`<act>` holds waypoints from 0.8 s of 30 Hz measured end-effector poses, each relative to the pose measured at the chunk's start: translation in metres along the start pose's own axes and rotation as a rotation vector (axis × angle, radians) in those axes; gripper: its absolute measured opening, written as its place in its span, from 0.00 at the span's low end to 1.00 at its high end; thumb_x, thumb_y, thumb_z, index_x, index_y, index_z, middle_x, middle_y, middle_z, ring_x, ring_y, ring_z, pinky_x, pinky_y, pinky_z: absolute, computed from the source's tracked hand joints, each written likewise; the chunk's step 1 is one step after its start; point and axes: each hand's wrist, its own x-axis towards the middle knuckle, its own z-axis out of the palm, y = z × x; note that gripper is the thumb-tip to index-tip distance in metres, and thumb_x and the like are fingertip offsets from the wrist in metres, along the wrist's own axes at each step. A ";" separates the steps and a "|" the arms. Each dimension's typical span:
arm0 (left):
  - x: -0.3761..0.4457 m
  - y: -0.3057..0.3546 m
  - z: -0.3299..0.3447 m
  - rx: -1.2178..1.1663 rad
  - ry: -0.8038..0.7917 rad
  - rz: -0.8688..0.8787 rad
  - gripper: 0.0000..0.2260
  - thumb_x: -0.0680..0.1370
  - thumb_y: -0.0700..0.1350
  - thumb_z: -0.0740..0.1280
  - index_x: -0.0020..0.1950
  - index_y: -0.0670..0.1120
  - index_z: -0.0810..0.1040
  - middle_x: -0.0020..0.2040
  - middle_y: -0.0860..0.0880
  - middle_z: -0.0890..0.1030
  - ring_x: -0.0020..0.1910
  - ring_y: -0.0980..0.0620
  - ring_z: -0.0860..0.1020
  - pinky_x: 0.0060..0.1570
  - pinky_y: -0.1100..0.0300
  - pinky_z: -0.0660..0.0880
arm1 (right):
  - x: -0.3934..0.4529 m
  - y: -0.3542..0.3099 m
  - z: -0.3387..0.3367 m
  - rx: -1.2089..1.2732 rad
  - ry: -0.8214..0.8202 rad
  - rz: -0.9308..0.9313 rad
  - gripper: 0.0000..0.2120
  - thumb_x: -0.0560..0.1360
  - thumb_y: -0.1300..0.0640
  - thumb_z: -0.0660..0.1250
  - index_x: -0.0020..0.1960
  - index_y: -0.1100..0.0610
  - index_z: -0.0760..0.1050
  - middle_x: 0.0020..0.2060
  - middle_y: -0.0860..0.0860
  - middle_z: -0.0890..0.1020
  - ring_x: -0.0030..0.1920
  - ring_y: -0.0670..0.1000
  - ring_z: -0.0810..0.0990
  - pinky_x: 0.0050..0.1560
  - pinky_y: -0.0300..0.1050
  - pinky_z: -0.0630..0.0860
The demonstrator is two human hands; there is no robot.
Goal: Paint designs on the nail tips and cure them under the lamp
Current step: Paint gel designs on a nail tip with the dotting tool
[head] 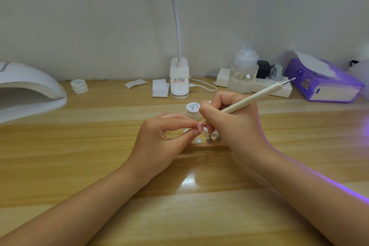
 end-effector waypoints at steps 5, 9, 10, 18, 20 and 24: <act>-0.001 0.001 0.000 0.003 0.004 -0.008 0.08 0.68 0.45 0.70 0.46 0.49 0.83 0.39 0.58 0.82 0.39 0.63 0.79 0.47 0.44 0.75 | 0.000 0.000 0.000 -0.013 0.001 0.004 0.14 0.68 0.64 0.65 0.25 0.61 0.67 0.17 0.49 0.73 0.23 0.43 0.74 0.24 0.40 0.71; 0.000 0.001 0.000 0.004 0.001 -0.005 0.07 0.69 0.45 0.70 0.46 0.49 0.83 0.39 0.60 0.82 0.39 0.63 0.79 0.46 0.47 0.76 | 0.000 0.000 0.000 -0.023 0.007 0.007 0.14 0.67 0.63 0.65 0.25 0.61 0.66 0.17 0.49 0.73 0.23 0.44 0.75 0.25 0.42 0.72; -0.001 0.001 0.000 0.006 0.000 -0.006 0.07 0.69 0.45 0.70 0.46 0.49 0.83 0.39 0.59 0.82 0.39 0.63 0.79 0.46 0.47 0.76 | 0.000 0.000 0.000 -0.018 0.008 0.007 0.14 0.67 0.64 0.65 0.24 0.61 0.66 0.17 0.49 0.73 0.23 0.44 0.75 0.25 0.41 0.71; 0.000 0.001 0.000 0.010 -0.006 -0.007 0.07 0.69 0.44 0.70 0.45 0.48 0.83 0.39 0.58 0.82 0.39 0.63 0.79 0.47 0.48 0.76 | 0.000 0.000 0.000 -0.017 0.007 -0.004 0.15 0.68 0.65 0.65 0.24 0.62 0.66 0.17 0.48 0.73 0.23 0.45 0.75 0.25 0.42 0.71; 0.000 0.001 0.000 0.012 -0.006 -0.001 0.07 0.69 0.44 0.70 0.46 0.48 0.83 0.39 0.59 0.82 0.39 0.63 0.79 0.47 0.49 0.76 | 0.000 0.000 0.001 -0.017 0.006 -0.002 0.15 0.68 0.64 0.65 0.24 0.60 0.67 0.17 0.48 0.73 0.23 0.44 0.75 0.25 0.42 0.71; 0.000 0.001 -0.001 0.007 -0.002 -0.006 0.07 0.69 0.44 0.71 0.46 0.49 0.83 0.39 0.59 0.82 0.39 0.63 0.79 0.46 0.48 0.77 | 0.000 0.000 0.001 -0.013 0.008 -0.001 0.15 0.67 0.65 0.65 0.24 0.61 0.67 0.17 0.48 0.73 0.23 0.44 0.75 0.24 0.41 0.71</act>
